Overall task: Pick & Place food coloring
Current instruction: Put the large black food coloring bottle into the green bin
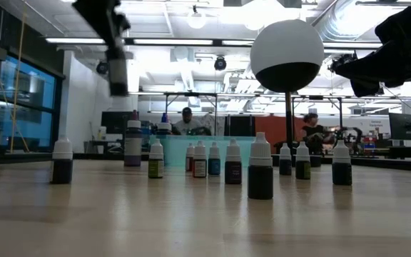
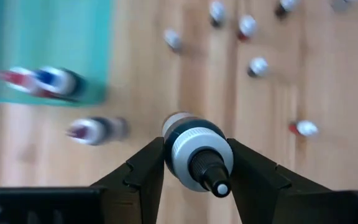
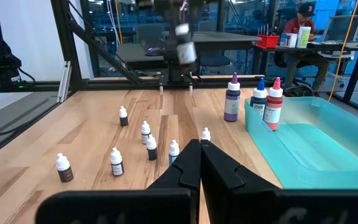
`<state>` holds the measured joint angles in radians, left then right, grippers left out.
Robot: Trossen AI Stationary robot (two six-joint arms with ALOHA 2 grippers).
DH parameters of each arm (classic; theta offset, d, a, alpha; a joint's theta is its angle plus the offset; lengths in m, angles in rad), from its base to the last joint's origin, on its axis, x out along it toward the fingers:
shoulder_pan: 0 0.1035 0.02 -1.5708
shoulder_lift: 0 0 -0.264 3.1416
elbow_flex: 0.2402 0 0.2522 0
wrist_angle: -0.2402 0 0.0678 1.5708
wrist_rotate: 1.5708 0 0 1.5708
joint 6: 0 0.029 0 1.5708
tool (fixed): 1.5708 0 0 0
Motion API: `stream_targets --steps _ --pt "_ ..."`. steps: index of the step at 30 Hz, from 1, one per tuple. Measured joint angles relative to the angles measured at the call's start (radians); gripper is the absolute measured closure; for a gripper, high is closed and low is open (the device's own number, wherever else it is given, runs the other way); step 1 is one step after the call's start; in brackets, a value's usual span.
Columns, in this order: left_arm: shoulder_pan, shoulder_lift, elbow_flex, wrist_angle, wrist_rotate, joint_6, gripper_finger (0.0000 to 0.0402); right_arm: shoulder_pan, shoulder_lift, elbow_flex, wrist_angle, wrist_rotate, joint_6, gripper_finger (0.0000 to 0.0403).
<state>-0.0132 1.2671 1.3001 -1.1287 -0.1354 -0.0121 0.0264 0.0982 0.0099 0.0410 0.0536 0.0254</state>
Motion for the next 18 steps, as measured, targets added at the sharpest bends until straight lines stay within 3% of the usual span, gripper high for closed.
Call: stream_targets --steps 8,14,18 --pt "0.028 0.0 0.147 -0.007 -0.231 0.041 0.0249 0.0 0.0 0.0 0.0 0.0 0.0 0.0402" --pt "0.197 0.0 0.174 0.008 -0.176 0.11 0.0248 0.0 0.0 0.0 0.0 0.0 0.0 0.0402" --pt "0.367 0.003 0.175 0.052 -0.072 0.197 0.0248 0.0 0.0 0.0 0.0 0.0 0.0 0.0402"
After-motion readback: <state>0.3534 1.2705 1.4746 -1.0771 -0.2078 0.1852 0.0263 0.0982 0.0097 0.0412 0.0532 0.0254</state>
